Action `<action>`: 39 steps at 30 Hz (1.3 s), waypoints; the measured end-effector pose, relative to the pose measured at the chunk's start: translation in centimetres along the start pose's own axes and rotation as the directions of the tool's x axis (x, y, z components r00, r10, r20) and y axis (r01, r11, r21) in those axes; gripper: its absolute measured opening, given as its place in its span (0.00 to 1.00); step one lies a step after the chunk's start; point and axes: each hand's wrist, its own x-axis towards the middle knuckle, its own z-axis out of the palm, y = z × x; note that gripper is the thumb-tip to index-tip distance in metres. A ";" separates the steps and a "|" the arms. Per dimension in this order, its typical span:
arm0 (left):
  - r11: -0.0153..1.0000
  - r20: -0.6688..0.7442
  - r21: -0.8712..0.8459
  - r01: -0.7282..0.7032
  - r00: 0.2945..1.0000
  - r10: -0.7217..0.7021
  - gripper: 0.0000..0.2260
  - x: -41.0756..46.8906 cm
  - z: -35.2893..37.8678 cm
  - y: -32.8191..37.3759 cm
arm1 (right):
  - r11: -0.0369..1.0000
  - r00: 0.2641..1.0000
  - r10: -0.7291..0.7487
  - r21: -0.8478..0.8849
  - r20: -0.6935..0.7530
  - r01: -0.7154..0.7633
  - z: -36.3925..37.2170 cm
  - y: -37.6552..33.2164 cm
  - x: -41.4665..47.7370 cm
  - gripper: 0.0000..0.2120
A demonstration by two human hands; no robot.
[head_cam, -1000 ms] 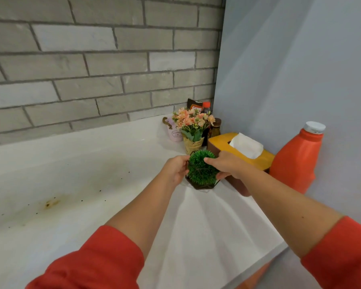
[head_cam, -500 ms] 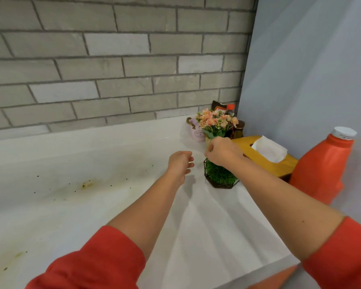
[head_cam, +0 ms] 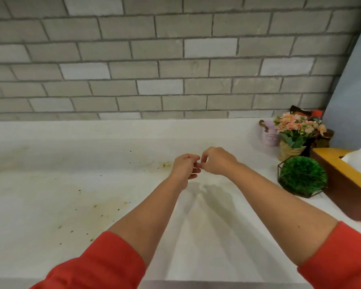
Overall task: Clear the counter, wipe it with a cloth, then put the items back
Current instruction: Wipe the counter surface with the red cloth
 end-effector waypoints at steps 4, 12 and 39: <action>1.000 -0.077 0.014 0.006 0.997 -0.005 0.06 -1.6 -7.8 -1.0 | 0.997 0.995 -0.080 0.012 0.056 0.079 3.0 -7.2 -0.6 0.13; 1.000 -0.224 -0.005 0.030 0.974 -0.031 0.06 -7.0 -24.3 -2.9 | 0.977 0.970 -0.211 0.002 0.121 0.212 8.4 -22.7 -3.3 0.12; 0.907 -0.646 0.374 0.194 0.756 0.105 0.14 -8.8 -59.9 -9.2 | 0.840 0.757 -0.473 -0.030 0.451 0.542 25.2 -52.5 1.2 0.22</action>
